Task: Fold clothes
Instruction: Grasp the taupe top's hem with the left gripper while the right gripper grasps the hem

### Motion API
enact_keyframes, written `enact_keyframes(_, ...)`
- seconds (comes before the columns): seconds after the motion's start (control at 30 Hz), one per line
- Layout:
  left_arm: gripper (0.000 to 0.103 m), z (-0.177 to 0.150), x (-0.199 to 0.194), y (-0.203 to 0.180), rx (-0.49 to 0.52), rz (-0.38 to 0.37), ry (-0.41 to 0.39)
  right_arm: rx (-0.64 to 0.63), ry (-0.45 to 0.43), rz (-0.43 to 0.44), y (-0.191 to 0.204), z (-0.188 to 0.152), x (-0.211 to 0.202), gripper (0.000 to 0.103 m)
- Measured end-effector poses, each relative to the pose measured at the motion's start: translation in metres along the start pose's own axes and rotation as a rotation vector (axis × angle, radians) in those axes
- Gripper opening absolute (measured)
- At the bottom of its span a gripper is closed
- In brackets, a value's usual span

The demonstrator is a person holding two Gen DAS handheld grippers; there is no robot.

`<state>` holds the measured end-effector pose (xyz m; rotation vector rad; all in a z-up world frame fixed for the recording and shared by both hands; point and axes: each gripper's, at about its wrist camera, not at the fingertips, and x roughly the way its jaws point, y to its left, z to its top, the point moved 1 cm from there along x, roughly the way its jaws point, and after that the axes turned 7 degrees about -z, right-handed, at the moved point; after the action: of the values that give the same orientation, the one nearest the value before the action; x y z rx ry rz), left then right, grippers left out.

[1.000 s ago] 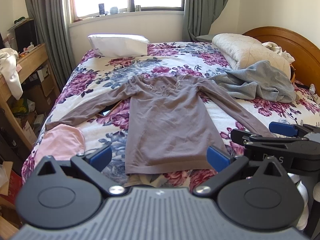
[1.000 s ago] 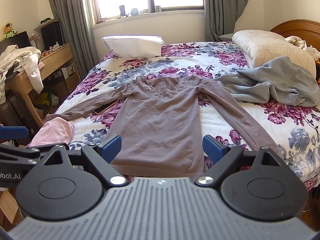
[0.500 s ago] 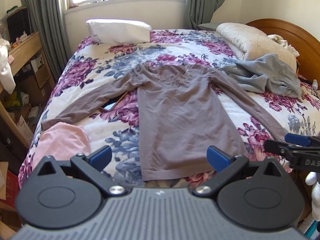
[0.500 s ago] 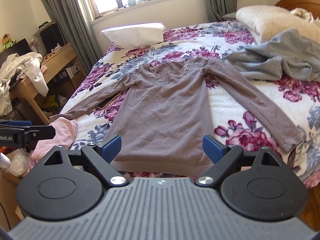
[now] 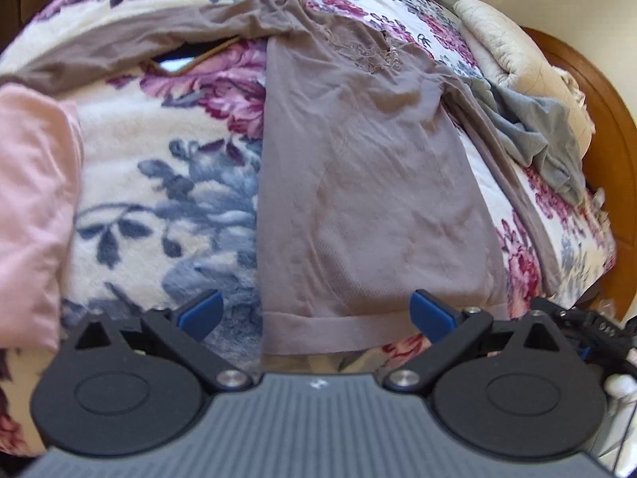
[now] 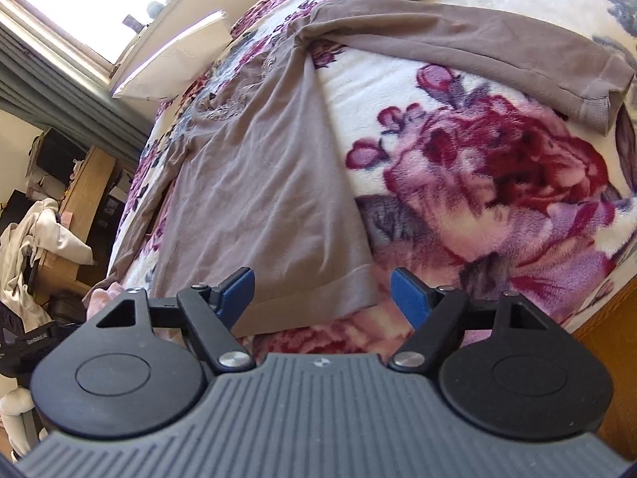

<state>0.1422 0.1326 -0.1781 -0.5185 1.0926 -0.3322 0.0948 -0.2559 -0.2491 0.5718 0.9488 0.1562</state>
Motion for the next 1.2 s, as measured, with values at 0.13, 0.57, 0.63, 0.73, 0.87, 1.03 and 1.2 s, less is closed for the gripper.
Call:
enact_keyframes(0.13,0.091,0.001,-0.004,0.006,-0.042,-0.015,-0.006,-0.008,0.009,-0.008,-0.005,0.002,0.021,0.077)
enact_keyframes(0.57,0.009,-0.005,0.013,0.018,-0.072,-0.066,0.105,-0.115,-0.027,-0.114,0.004,0.004,0.035,0.019)
enact_keyframes(0.63,0.008,-0.008,0.008,0.019,-0.082,-0.065,0.083,-0.093,-0.023,-0.087,0.0,0.003,0.03,0.005)
enact_keyframes(0.73,0.008,-0.013,-0.003,0.016,-0.057,-0.061,0.062,-0.112,-0.045,-0.076,0.003,-0.002,0.02,0.004)
enact_keyframes(0.87,0.007,-0.016,-0.008,0.015,-0.05,-0.066,0.07,-0.107,-0.057,-0.059,0.004,-0.008,0.009,0.004)
enact_keyframes(1.03,0.003,-0.02,-0.011,0.019,-0.009,-0.018,0.099,-0.116,-0.038,-0.043,0.001,-0.006,0.003,0.008)
enact_keyframes(1.2,0.04,-0.009,-0.021,0.027,-0.023,0.008,0.011,-0.115,-0.075,-0.076,0.005,0.003,0.003,0.025)
